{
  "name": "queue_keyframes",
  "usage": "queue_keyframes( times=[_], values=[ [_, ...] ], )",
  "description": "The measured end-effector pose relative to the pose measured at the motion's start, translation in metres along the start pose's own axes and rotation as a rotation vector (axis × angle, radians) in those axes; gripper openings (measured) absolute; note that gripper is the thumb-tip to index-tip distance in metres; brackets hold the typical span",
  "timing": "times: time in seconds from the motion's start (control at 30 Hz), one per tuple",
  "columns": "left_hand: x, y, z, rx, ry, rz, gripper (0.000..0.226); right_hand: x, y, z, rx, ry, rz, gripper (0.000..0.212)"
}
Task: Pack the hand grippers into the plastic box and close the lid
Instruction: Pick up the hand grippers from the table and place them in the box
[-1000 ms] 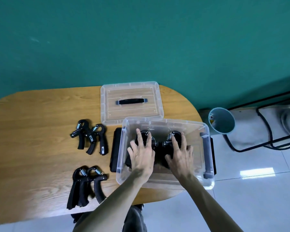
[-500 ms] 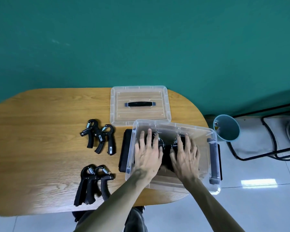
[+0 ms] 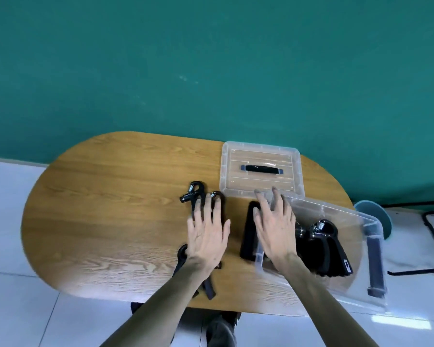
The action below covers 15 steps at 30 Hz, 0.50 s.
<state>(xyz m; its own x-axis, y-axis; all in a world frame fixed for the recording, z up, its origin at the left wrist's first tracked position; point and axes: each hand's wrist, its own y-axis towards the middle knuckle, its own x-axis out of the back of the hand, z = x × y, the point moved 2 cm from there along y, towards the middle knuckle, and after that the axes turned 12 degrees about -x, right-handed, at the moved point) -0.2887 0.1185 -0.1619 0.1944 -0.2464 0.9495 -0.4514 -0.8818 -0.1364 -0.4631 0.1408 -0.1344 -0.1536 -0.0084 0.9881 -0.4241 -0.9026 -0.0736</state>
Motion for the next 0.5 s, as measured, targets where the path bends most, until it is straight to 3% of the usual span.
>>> queue_keyframes(
  times=[0.27,0.5],
  values=[
    [-0.030,-0.062,0.078,0.100,-0.050,0.136,0.068,-0.035,-0.014,0.076,0.070,-0.039,0.048,0.045],
    [-0.078,-0.096,0.092,0.172,-0.145,0.264,0.066,-0.080,-0.010,0.108,0.178,-0.064,0.128,0.041]
  ],
)
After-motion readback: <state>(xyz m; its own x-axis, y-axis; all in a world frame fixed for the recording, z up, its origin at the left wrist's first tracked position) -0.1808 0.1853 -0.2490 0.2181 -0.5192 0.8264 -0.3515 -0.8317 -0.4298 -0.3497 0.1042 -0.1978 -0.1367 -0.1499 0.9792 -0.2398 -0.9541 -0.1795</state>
